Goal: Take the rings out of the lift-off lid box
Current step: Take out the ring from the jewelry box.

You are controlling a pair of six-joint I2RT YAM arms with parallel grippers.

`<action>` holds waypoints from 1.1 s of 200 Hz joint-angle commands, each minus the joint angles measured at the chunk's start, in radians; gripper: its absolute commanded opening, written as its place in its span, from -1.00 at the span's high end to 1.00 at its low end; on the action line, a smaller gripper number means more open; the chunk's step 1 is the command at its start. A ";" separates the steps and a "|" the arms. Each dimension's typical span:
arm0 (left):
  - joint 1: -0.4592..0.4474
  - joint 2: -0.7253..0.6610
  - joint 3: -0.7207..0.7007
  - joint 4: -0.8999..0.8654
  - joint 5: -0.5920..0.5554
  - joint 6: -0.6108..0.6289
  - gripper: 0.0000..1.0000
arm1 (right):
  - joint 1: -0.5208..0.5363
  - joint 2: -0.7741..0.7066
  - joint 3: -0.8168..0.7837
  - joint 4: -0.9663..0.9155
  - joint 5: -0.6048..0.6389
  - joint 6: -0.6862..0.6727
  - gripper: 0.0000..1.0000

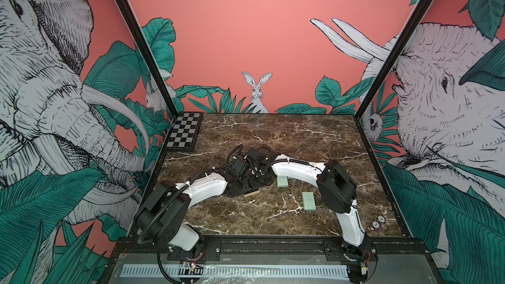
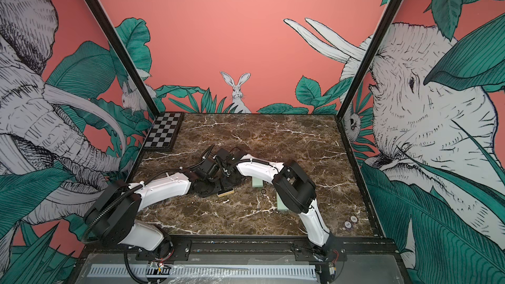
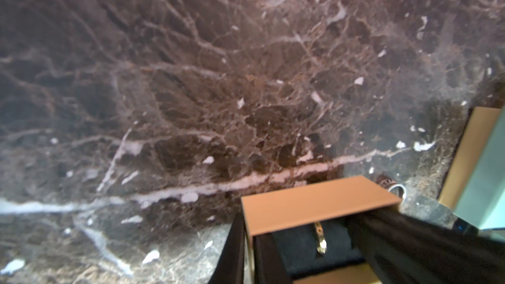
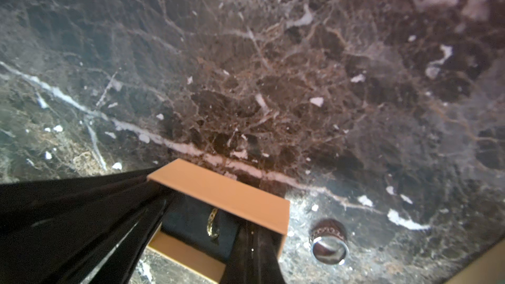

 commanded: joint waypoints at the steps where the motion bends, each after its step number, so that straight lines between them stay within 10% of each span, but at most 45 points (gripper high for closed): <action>1: -0.016 0.031 0.018 -0.023 -0.008 0.020 0.80 | 0.010 -0.049 -0.011 0.058 -0.036 0.007 1.00; 220: -0.069 0.099 0.036 -0.090 -0.039 0.079 0.82 | -0.029 -0.135 -0.107 0.133 -0.115 0.057 1.00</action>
